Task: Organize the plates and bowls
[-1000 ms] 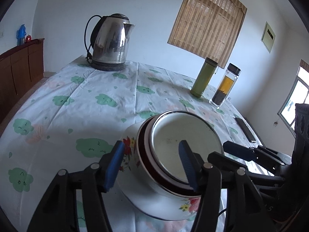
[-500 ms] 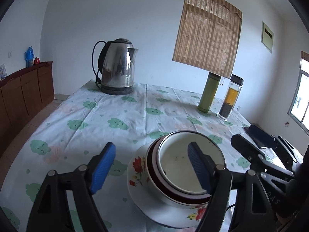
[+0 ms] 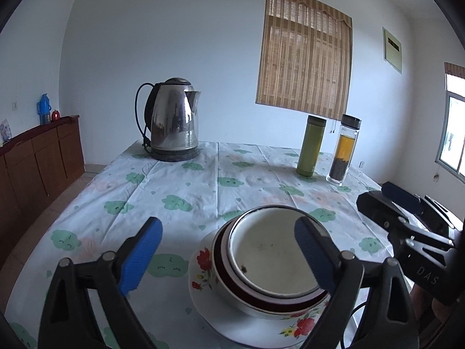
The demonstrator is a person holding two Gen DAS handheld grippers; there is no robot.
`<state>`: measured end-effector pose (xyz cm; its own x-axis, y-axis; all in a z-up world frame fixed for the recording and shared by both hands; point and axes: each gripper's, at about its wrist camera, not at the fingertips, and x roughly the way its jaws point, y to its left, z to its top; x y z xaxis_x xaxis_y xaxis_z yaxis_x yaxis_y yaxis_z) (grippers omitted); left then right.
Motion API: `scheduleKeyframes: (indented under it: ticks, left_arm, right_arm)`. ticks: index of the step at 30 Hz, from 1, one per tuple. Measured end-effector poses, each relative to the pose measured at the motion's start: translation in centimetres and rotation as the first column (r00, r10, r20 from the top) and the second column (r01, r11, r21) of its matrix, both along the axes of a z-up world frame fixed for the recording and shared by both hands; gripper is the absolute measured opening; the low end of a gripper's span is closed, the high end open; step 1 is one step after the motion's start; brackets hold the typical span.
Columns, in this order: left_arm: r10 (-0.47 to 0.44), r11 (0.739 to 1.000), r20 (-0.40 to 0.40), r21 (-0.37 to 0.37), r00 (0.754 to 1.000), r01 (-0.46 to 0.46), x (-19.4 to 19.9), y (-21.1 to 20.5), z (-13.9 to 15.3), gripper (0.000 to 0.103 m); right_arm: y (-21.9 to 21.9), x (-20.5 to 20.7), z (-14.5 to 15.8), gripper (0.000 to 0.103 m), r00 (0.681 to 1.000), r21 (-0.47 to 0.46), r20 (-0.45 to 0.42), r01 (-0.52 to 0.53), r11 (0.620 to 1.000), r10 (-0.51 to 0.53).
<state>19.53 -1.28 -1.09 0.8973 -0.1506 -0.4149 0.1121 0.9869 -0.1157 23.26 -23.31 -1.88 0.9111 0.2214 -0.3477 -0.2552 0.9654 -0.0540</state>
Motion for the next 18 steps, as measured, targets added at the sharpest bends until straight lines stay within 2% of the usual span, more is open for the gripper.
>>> scheduleKeyframes:
  ticks: [8, 18]
  left_arm:
    - [-0.005, 0.998, 0.017, 0.057, 1.0, 0.004, -0.3, -1.0, 0.0, 0.094]
    - [0.0, 0.998, 0.014, 0.059, 1.0, -0.001, -0.3, -1.1, 0.1, 0.096]
  right_arm:
    - [-0.9, -0.3, 0.4, 0.064, 0.999, 0.023, 0.031, 0.03, 0.999, -0.031]
    - [-1.2, -0.5, 0.5, 0.064, 0.998, 0.026, 0.043, 0.042, 0.999, -0.044]
